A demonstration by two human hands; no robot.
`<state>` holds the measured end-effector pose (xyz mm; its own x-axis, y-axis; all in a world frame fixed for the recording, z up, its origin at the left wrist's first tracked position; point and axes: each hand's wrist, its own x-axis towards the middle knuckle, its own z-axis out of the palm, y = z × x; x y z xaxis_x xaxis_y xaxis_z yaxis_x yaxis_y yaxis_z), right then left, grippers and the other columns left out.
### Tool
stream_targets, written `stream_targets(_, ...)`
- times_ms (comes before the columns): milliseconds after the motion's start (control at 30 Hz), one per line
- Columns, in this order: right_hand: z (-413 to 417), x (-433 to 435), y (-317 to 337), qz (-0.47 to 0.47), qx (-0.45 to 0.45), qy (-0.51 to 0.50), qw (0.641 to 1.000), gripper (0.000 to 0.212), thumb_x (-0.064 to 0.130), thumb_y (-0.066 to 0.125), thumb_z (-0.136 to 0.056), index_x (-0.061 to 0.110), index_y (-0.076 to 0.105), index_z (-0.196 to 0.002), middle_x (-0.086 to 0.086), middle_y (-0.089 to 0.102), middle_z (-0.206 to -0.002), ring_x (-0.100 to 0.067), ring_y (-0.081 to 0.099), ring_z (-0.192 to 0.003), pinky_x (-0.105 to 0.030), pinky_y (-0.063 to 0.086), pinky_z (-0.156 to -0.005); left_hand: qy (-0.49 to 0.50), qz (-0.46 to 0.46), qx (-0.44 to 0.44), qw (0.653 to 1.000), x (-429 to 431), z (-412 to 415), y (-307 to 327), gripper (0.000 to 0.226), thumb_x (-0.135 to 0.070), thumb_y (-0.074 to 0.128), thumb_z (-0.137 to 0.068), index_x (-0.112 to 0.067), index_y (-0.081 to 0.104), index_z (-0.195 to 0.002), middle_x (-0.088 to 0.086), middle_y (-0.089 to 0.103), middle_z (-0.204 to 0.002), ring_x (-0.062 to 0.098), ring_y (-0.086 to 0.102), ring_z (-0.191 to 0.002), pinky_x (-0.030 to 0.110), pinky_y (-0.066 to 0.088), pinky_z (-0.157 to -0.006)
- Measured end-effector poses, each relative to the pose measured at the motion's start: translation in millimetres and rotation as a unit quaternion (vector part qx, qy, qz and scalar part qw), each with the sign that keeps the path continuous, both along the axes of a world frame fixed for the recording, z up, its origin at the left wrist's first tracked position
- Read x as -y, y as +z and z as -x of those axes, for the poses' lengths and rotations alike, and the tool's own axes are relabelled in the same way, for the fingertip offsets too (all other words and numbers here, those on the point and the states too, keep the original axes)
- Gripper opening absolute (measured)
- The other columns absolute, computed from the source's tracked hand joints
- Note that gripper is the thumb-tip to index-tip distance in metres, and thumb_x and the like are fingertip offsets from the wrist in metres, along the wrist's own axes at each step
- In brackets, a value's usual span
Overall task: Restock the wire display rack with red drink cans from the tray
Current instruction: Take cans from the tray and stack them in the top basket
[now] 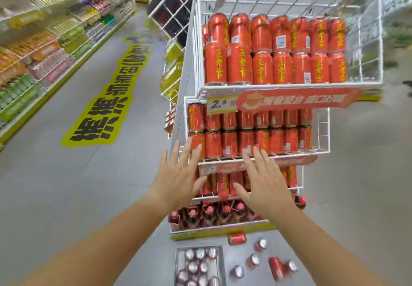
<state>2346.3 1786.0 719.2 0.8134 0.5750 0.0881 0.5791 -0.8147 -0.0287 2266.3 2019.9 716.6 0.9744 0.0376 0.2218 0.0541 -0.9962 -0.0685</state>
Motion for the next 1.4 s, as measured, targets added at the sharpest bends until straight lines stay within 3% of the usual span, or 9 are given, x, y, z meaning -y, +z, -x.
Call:
stream_targets(200,27.4,9.1,-153.8,0.045,-0.085,0.021,0.995,0.086,0.063,0.035,-0.087,0.009,0.038,-0.153,-0.022,0.031,-0.16,-0.041,0.031,-0.147,-0.054,0.029,-0.118,0.012,0.023,-0.086,0.996,15.6,35.0,-149.2,0.08,-0.061,0.029,-0.094,-0.012,0.025,-0.157,0.022,0.028,-0.161,0.046,0.033,-0.143,0.062,0.036,-0.107)
stream_targets(400,65.2,26.8,-334.7,0.071,-0.176,0.043,0.981,0.083,0.061,0.033,-0.089,0.01,0.035,-0.154,-0.022,0.026,-0.162,-0.04,0.026,-0.149,-0.054,0.025,-0.12,0.022,0.052,-0.172,0.984,29.5,84.2,-336.7,0.078,-0.058,0.029,-0.093,-0.011,0.019,-0.155,0.024,0.032,-0.158,0.046,0.037,-0.141,0.062,0.038,-0.107)
stream_targets(600,107.3,50.1,-513.4,0.134,-0.279,0.039,0.95,0.08,0.062,0.019,-0.095,0.018,0.005,-0.161,-0.013,-0.003,-0.169,-0.028,-0.005,-0.156,-0.043,-0.002,-0.124,0.029,0.099,-0.236,0.966,51.0,127.6,-513.0,0.075,-0.053,0.036,-0.089,-0.006,0.042,-0.148,0.025,0.047,-0.149,0.045,0.05,-0.131,0.059,0.043,-0.103)
stream_targets(833,102.2,43.4,-663.8,0.13,-0.332,0.017,0.934,0.077,0.057,0.026,-0.102,0.013,0.003,-0.16,-0.012,0.0,-0.169,-0.027,-0.002,-0.155,-0.04,0.002,-0.124,0.036,0.118,-0.297,0.947,46.3,140.3,-669.7,0.084,-0.059,0.034,-0.088,-0.002,0.042,-0.148,0.027,0.05,-0.145,0.045,0.052,-0.13,0.057,0.045,-0.101)
stream_targets(967,82.3,27.6,-737.0,0.06,-0.378,-0.039,0.923,0.071,0.045,0.041,-0.102,0.008,0.016,-0.157,-0.015,0.021,-0.163,-0.03,0.023,-0.147,-0.043,0.024,-0.119,0.05,0.127,-0.32,0.937,27.9,139.8,-750.4,0.094,-0.053,0.071,-0.079,-0.003,0.036,-0.151,0.022,0.049,-0.146,0.04,0.05,-0.132,0.051,0.044,-0.103)
stream_targets(1033,74.5,18.5,-762.5,0.003,-0.391,-0.093,0.916,0.058,0.039,0.05,-0.099,0.007,0.03,-0.144,-0.016,0.045,-0.144,-0.033,0.046,-0.124,-0.044,0.041,-0.096,0.06,0.151,-0.338,0.927,19.1,140.0,-777.9,0.096,-0.046,0.075,-0.079,-0.005,0.031,-0.153,0.017,0.047,-0.148,0.038,0.047,-0.134,0.05,0.041,-0.106)
stream_targets(1133,64.2,5.0,-790.9,-0.065,-0.434,-0.188,0.878,0.052,0.037,0.054,-0.098,0.013,0.032,-0.138,-0.002,0.057,-0.116,-0.028,0.057,-0.095,-0.034,0.038,-0.077,0.06,0.175,-0.348,0.919,9.9,140.6,-804.1,0.095,-0.037,0.076,-0.075,-0.008,0.03,-0.153,0.012,0.048,-0.145,0.035,0.049,-0.131,0.047,0.04,-0.105)
stream_targets(1267,51.8,-5.2,-816.0,-0.187,-0.449,-0.261,0.834,0.047,0.024,0.068,-0.09,0.024,0.038,-0.125,0.015,0.059,-0.093,-0.018,0.058,-0.089,-0.026,0.036,-0.076,0.07,0.201,-0.31,0.927,4.8,135.9,-823.1,0.081,-0.032,0.082,-0.07,-0.016,0.046,-0.141,0.005,0.059,-0.132,0.032,0.06,-0.115,0.042,0.043,-0.095)
stream_targets(1400,45.4,-18.9,-830.3,-0.279,-0.424,-0.277,0.816,0.059,0.017,0.082,-0.078,0.026,0.05,-0.127,0.009,0.061,-0.11,-0.012,0.057,-0.1,-0.024,0.04,-0.087,0.069,0.242,-0.269,0.93,-3.8,135.6,-830.0,0.071,-0.031,0.082,-0.063,-0.021,0.054,-0.128,-0.001,0.066,-0.121,0.028,0.064,-0.106,0.039,0.044,-0.093)
